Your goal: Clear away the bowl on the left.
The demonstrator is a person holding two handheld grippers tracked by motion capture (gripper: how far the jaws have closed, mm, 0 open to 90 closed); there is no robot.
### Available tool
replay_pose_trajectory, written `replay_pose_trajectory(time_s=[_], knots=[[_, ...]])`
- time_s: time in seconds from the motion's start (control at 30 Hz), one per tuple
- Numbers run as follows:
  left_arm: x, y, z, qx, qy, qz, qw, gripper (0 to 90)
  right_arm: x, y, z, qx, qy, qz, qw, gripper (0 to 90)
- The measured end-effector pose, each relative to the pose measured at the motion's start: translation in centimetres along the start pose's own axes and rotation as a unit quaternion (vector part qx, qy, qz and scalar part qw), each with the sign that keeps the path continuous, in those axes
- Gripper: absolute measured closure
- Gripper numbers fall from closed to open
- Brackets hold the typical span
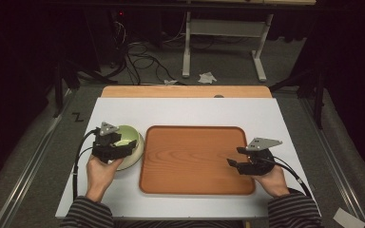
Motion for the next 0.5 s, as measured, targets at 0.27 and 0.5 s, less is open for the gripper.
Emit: replay_pose_trajectory(time_s=[0.27, 0.5], knots=[[2.0, 0.2, 0.2, -0.005, 0.020, 0.023, 0.9995, 32.5, 0.0, -0.1, 0.0, 0.001, 0.003, 0.002, 1.0000, 40.1], [4.1, 0.2, 0.2, -0.002, 0.045, 0.045, 0.9980, 32.5, 0.0, -0.1, 0.1, -0.001, 0.003, 0.001, 1.0000, 40.1]])
Point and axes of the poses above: each handheld gripper's, and its own axes: y roughly backward along the jaws, z roughly out of its top, x roughly to its left, the point moved 10 cm from there along -y, roughly forward along the jaws, and after that the axes turned 8 degrees about y, right-handed, at the moved point
